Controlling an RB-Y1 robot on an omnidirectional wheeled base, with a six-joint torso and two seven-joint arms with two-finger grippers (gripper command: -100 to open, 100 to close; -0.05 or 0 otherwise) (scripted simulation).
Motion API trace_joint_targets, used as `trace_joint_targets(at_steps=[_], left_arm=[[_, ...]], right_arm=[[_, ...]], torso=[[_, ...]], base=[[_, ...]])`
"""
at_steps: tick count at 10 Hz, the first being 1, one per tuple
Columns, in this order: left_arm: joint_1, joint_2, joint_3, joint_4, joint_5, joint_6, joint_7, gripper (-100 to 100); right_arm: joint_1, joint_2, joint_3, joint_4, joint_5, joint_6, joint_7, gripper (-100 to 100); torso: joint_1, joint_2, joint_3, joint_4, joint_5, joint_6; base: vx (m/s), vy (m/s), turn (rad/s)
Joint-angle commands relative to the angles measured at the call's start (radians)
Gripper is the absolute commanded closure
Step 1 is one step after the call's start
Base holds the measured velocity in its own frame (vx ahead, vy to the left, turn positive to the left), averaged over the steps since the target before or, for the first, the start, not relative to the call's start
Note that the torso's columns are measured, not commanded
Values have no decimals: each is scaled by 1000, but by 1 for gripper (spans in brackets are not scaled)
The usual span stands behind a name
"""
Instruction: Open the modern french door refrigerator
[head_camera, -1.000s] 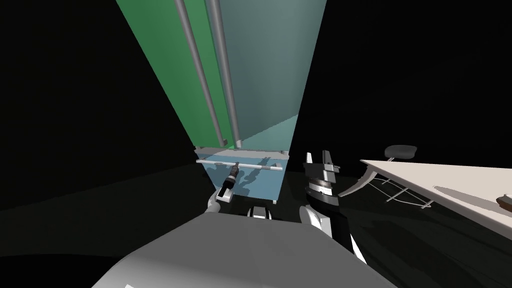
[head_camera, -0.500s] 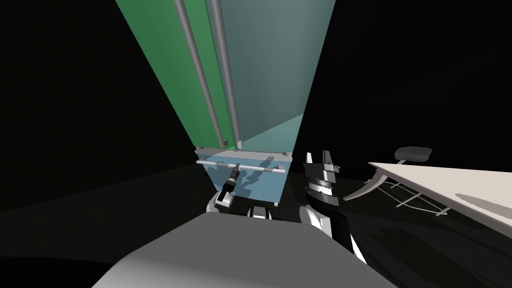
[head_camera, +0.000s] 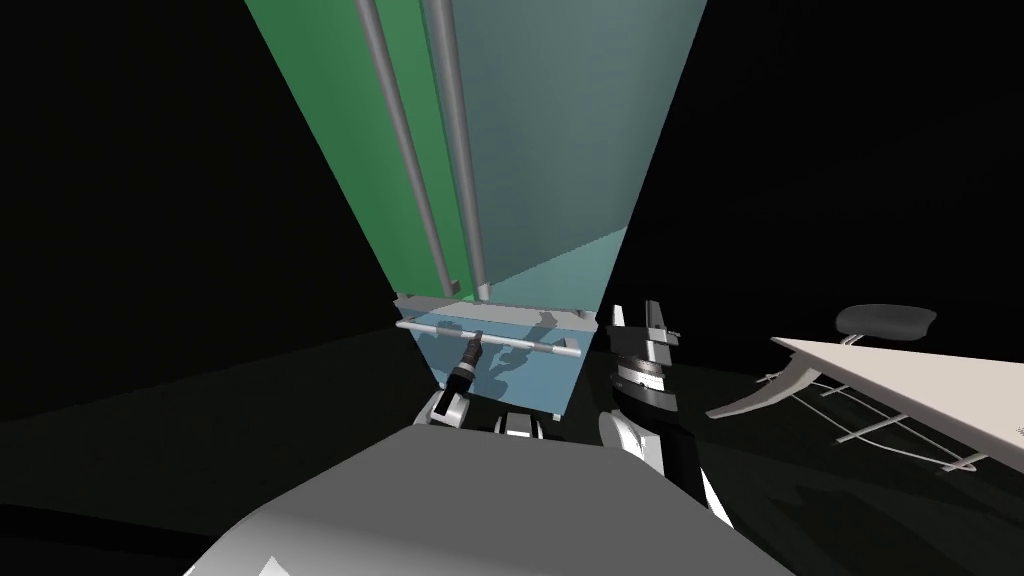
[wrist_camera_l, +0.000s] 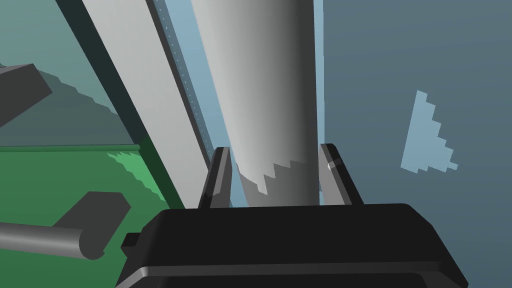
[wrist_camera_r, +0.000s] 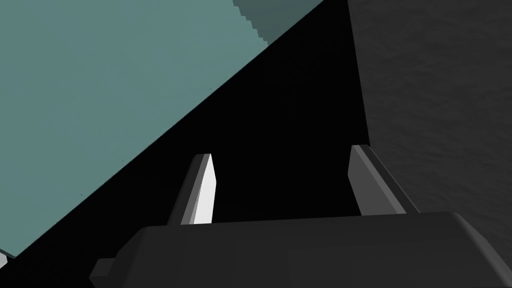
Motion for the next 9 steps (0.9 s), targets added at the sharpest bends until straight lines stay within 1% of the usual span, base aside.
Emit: trace_joint_targets(at_steps=[1,3,4,5,6,8,9], left_arm=[[73,-25,-24,-80,-37,36,5,100],[115,-25,-24,-117,-37,36,5,100],[95,-21,-24,-120,-35,35,8,100],[106,-16,-30,-150,-37,59,15,100],[108,-14,-31,-156,-37,65,16,100],[120,-7,-38,-188,-40,93,23,100],[115,-10,-37,-178,-39,81,21,100]], right_arm=[[0,0,0,0,0,0,0,0],[0,0,0,0,0,0,0,0],[0,0,0,0,0,0,0,0],[0,0,0,0,0,0,0,0],[0,0,0,0,0,0,0,0],[-1,0,0,0,0,0,0,0],[-1,0,0,0,0,0,0,0]], torso=[[0,3,2,0,0,0],[1,5,3,4,-2,-3],[2,8,4,5,-2,-3],[2,9,5,7,-2,-3],[3,15,9,9,-2,-4],[1,16,9,10,-3,-4],[-1,15,8,11,-4,-4]], base=[[75,19,134],[54,1,33],[10,-5,-2],[-92,24,13],[-151,13,7],[-179,12,22],[-100,-3,11]])
